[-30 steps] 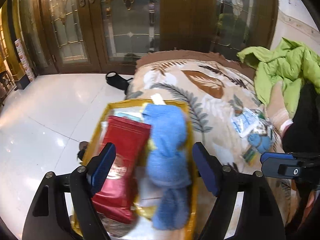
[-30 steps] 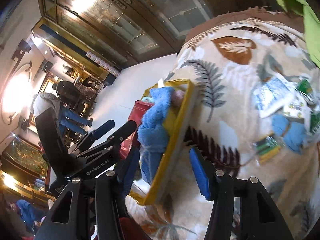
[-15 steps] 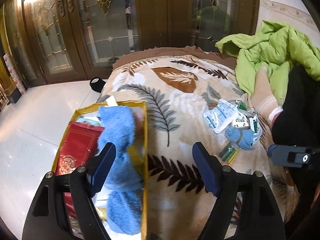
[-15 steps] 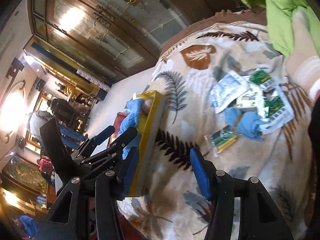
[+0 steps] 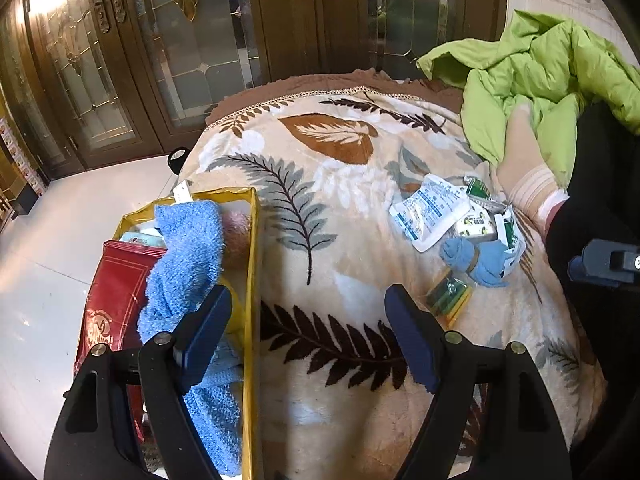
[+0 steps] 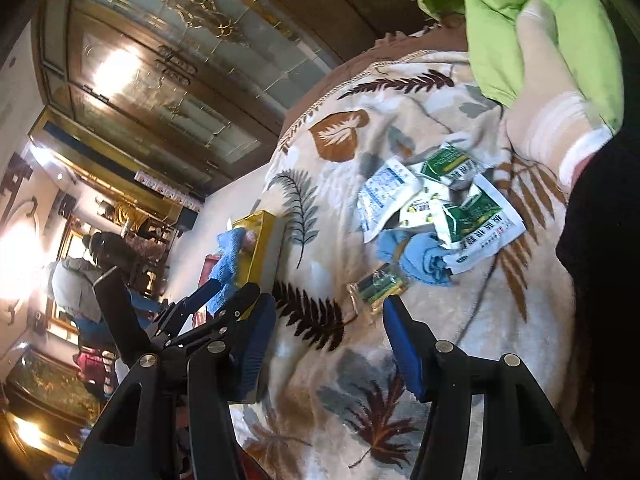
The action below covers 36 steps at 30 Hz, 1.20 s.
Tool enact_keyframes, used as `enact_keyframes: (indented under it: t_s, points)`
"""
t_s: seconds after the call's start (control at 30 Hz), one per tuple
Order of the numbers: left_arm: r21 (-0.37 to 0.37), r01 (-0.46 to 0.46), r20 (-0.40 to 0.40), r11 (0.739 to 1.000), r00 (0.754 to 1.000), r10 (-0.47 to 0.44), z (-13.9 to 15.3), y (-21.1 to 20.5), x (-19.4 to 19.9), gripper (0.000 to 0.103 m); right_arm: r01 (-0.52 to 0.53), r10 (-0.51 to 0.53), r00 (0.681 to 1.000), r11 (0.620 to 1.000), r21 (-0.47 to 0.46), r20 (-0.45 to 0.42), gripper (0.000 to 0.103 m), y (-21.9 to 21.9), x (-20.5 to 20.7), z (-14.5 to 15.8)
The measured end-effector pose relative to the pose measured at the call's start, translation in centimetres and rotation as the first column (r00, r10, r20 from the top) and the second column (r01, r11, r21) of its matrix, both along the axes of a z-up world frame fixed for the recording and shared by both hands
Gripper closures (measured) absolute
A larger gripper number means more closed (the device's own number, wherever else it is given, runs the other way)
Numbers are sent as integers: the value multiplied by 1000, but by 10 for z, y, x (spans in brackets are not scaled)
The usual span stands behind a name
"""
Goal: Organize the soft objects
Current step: 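Move left tool to the white desiccant packet while right tool approaches the blue glove, then grasp the white desiccant packet with left tool while right tool grasps the blue glove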
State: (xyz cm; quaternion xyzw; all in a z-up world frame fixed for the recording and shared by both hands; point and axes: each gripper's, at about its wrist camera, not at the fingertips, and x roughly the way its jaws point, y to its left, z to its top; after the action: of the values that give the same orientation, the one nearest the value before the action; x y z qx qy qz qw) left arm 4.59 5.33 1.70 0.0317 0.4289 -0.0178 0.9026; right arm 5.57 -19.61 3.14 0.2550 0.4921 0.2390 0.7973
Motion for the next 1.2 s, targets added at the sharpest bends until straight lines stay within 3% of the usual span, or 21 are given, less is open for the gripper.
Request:
enact_keyframes:
  t_s: [0.3,0.57,0.67,0.83,1.03,1.2]
  points:
    - [-33,10,-26,999,1000,-11,-6,-4,10,24,33,-33,999,999,-36,3,44,-6,3,-4]
    - [-124,129,-76,984,987,-139,-10,-25,42,22,155,-155,987,988,-4,-42,40,-33,21,-13]
    - [-147,207,-108,967,969,-223,-16,-37,66,20,158,-158,986,987,-7,-53,38,-34,23,-17]
    - [-154,347,-160,925,915,-370,-29,-58,105,20,160,-162,983,987,-24,-90,38,-33,30,-33]
    - [-168,452,-205,876,853,-480,-43,-79,129,20,164,-167,977,986,-31,-129,38,-28,38,-48]
    - [-162,495,-254,854,815,-521,-57,-92,143,20,169,-172,973,985,-37,-153,38,-30,38,-57]
